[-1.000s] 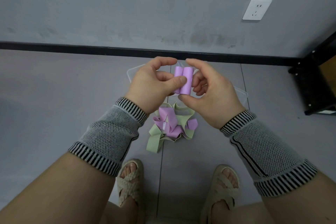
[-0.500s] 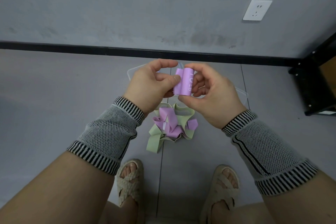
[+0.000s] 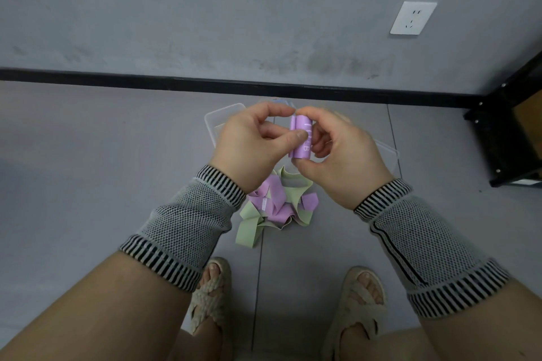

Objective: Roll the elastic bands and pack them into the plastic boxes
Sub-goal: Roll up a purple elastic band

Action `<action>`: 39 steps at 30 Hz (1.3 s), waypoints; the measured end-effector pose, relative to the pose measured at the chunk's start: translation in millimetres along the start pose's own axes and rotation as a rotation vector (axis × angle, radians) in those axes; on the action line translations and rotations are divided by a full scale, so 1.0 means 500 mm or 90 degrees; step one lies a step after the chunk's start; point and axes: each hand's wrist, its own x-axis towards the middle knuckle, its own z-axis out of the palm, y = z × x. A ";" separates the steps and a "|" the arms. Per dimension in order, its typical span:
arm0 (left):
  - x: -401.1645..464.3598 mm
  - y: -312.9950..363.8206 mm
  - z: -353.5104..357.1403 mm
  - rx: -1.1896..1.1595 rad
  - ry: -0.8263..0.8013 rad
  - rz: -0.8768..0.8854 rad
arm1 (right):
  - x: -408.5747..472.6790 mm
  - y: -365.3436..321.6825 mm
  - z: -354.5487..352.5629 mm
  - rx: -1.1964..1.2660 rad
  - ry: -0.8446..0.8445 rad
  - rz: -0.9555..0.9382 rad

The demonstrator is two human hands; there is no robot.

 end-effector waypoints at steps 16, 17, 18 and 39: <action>0.009 0.003 -0.009 -0.157 -0.001 -0.069 | -0.001 -0.011 -0.004 0.262 0.010 0.071; 0.010 0.004 -0.011 -0.156 -0.002 -0.070 | 0.001 -0.010 -0.005 0.245 0.017 0.065; 0.010 0.004 -0.014 -0.159 -0.001 -0.073 | 0.002 -0.010 -0.005 0.229 0.023 0.059; 0.012 0.001 -0.001 -0.202 0.050 -0.140 | 0.013 0.000 0.004 0.443 0.139 0.294</action>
